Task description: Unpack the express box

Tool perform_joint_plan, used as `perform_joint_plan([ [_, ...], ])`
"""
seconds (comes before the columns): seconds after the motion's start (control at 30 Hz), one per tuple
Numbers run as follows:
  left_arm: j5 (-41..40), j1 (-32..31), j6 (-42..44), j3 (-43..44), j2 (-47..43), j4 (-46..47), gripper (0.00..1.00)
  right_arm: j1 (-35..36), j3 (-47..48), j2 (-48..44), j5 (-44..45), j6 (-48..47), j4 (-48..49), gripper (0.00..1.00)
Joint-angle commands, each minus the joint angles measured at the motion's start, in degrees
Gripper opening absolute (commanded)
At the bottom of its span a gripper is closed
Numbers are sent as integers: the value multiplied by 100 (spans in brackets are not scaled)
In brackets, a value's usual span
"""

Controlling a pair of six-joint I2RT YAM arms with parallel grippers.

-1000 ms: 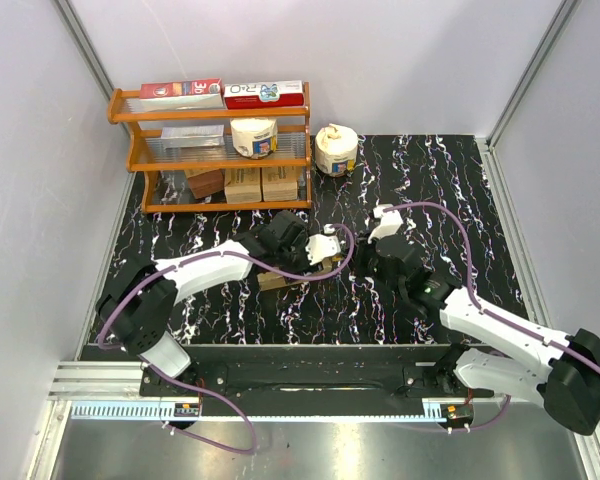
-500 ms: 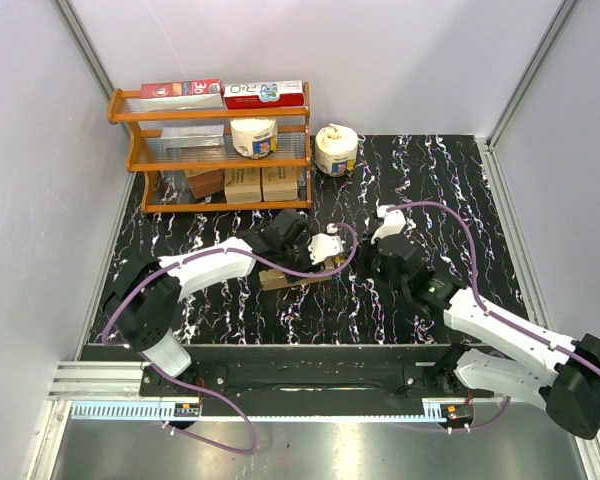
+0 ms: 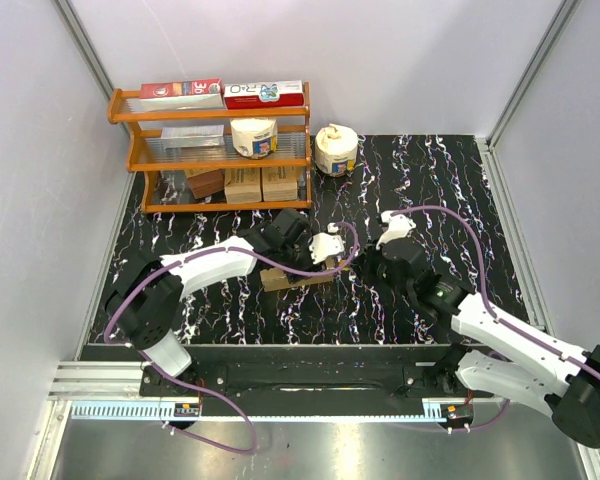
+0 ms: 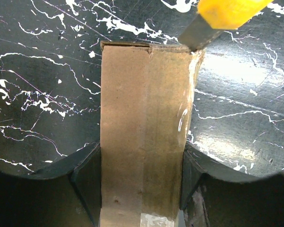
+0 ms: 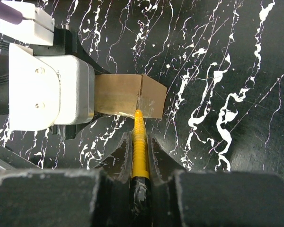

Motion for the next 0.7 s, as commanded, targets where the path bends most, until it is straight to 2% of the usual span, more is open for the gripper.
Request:
perform_joint_plan([
  [0.0, -511, 171, -299, -65, 284, -628, 31, 93, 193, -218, -235, -36, -1218, 0],
  [0.23, -124, 171, -422, 427, 178, -707, 45, 93, 923, -219, 643, -220, -963, 0],
  [0.37, 34, 171, -466, 586, 117, -769, 53, 93, 1126, -148, 574, -282, -963, 0],
  [0.4, 61, 171, -501, 586, 30, -769, 62, 93, 1100, -148, 557, -282, -963, 0],
  [0.43, 78, 171, -501, 595, -23, -725, 65, 84, 1082, -139, 522, -282, -963, 0],
  [0.5, 113, 171, -528, 621, -172, -699, 79, 93, 1038, -131, 478, -265, -980, 0],
  [0.53, 140, 171, -545, 630, -226, -655, 98, 102, 1029, -130, 443, -256, -980, 0],
  [0.67, 289, 171, -589, 700, -481, -567, 99, 93, 1047, -86, 433, -229, -1042, 0],
])
